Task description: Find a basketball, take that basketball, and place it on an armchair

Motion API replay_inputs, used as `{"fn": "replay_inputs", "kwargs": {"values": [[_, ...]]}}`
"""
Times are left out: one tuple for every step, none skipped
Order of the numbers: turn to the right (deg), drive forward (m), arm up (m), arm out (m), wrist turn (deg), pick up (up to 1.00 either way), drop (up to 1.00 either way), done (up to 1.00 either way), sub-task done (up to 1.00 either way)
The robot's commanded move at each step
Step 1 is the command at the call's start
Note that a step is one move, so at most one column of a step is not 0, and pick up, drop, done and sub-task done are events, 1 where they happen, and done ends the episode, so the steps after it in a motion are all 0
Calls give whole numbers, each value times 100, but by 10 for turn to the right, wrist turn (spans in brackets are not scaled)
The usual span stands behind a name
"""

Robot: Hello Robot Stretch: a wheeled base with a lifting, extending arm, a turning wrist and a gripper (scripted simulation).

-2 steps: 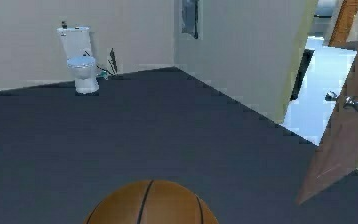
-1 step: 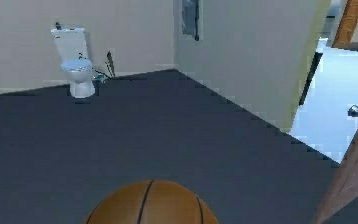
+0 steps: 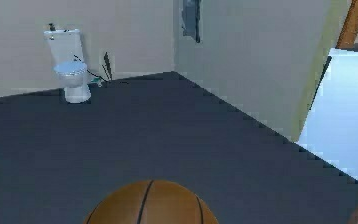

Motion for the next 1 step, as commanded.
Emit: {"fn": "replay_inputs", "kwargs": {"values": [[300, 0, 0, 0, 0, 0, 0, 0, 0]]}}
